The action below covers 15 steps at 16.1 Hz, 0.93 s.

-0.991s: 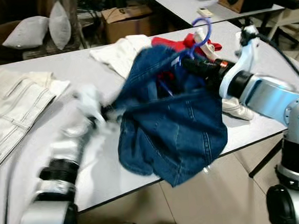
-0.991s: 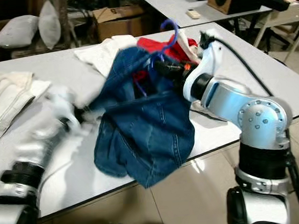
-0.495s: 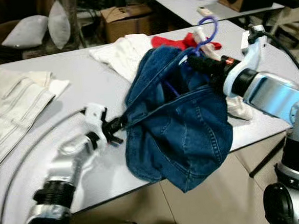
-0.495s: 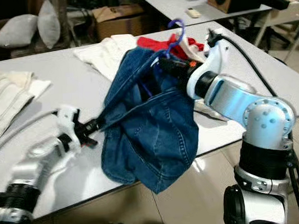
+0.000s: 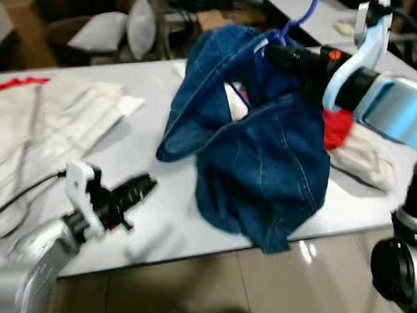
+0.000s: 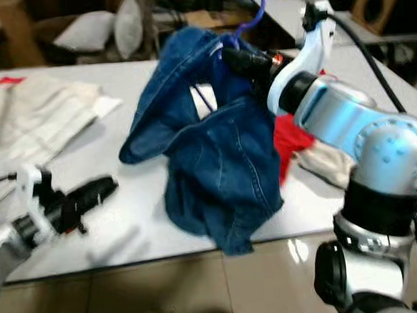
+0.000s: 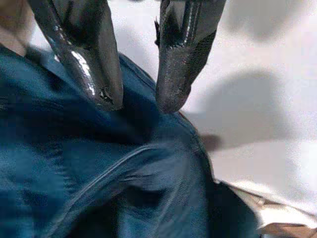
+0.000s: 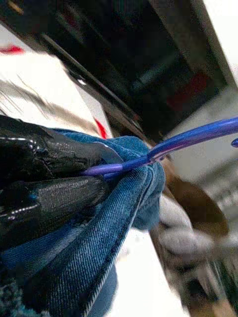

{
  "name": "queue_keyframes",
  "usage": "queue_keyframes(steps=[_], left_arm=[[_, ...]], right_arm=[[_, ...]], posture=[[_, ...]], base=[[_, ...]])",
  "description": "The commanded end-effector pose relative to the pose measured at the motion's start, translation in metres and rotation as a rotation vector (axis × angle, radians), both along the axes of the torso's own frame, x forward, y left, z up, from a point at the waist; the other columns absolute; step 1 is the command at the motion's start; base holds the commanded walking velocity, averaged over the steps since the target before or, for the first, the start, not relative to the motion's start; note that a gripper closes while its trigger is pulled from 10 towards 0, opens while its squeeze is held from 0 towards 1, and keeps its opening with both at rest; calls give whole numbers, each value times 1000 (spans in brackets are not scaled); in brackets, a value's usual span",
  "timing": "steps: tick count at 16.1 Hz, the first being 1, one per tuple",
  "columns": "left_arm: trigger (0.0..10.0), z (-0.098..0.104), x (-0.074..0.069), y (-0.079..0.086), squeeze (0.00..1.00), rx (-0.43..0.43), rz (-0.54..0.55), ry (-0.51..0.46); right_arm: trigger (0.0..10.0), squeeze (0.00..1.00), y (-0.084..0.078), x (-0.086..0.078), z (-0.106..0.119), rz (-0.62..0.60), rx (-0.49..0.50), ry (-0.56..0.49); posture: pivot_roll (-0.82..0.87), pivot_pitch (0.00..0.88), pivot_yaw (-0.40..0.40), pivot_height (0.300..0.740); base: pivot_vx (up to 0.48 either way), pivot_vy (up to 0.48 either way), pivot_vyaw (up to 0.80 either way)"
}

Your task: Hang hanger

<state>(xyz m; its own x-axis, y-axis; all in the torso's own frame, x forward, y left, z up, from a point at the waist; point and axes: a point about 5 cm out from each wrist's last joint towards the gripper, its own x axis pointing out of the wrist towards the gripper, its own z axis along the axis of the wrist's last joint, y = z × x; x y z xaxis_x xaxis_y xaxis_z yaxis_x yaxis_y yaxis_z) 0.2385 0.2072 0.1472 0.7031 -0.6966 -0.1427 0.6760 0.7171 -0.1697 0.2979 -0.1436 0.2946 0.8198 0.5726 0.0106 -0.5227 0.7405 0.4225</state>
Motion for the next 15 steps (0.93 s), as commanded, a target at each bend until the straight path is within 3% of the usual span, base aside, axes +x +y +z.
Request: queue_keyframes(steps=[1,4,7,10,15], left_arm=[[10000,5,-4,-9,0,11,-5,-4],[10000,15,-11,-22,0,-36,97,-18],[10000,22,-15,-34,0,-44,88,-24],[10000,14,-13,-44,0,16,122,7],[10000,20,-11,-54,0,11,131,-26]], right_arm=[[10000,0,14,-11,-5,110,-11,9],[10000,0,12,-27,-29,139,-30,80],[10000,0,13,-38,-40,157,-60,107],[10000,0,15,-47,-43,185,-81,106],[10000,0,11,-53,-47,195,-98,124]], posture=[[4,0,-44,740],[17,0,-40,740],[0,0,-27,740],[-14,0,-24,740],[-6,0,-13,740]], base=[[0,0,800],[0,0,800],[0,0,800],[0,0,800],[0,0,800]])
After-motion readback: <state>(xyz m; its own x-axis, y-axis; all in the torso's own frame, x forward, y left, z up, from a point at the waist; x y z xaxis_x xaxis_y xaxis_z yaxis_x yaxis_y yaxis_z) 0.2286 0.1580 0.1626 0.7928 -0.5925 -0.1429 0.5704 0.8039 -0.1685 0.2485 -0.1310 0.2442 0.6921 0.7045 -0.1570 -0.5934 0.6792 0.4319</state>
